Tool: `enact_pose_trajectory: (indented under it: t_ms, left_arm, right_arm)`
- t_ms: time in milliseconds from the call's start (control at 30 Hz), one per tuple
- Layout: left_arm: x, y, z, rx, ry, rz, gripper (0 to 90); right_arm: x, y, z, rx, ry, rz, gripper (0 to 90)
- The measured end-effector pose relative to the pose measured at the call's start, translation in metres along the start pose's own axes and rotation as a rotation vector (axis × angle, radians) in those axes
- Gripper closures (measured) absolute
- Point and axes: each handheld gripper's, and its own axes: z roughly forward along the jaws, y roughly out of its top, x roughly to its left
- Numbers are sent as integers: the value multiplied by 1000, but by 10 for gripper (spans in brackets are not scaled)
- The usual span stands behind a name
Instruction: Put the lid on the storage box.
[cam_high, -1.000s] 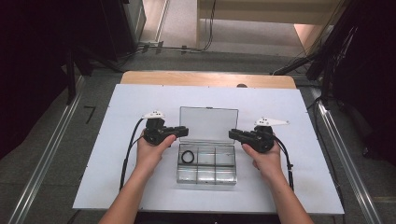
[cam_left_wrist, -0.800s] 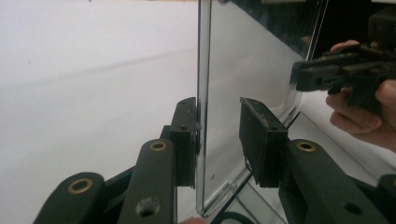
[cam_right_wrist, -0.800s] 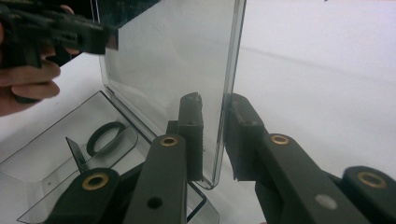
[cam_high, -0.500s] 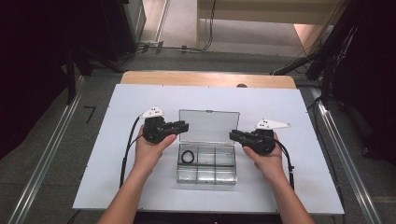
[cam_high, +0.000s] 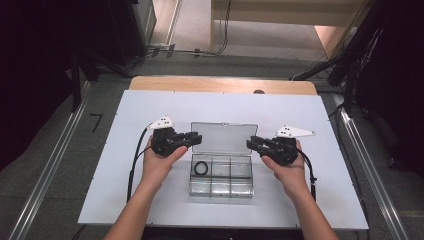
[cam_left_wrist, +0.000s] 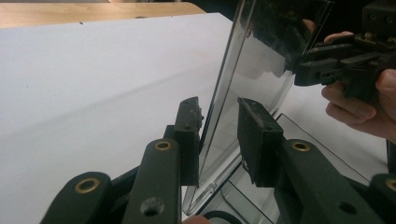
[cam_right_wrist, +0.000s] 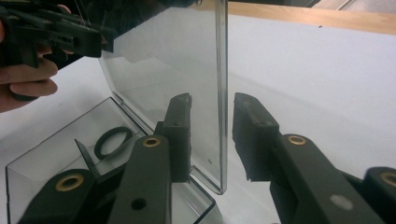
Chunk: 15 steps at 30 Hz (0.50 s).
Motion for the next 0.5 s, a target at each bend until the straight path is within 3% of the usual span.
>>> enact_pose_trajectory:
  t_ms: [500]
  left_arm:
    - [-5,-4,-6,3,-28,30,665]
  right_arm:
    - [14,9,-7,-13,7,-35,655]
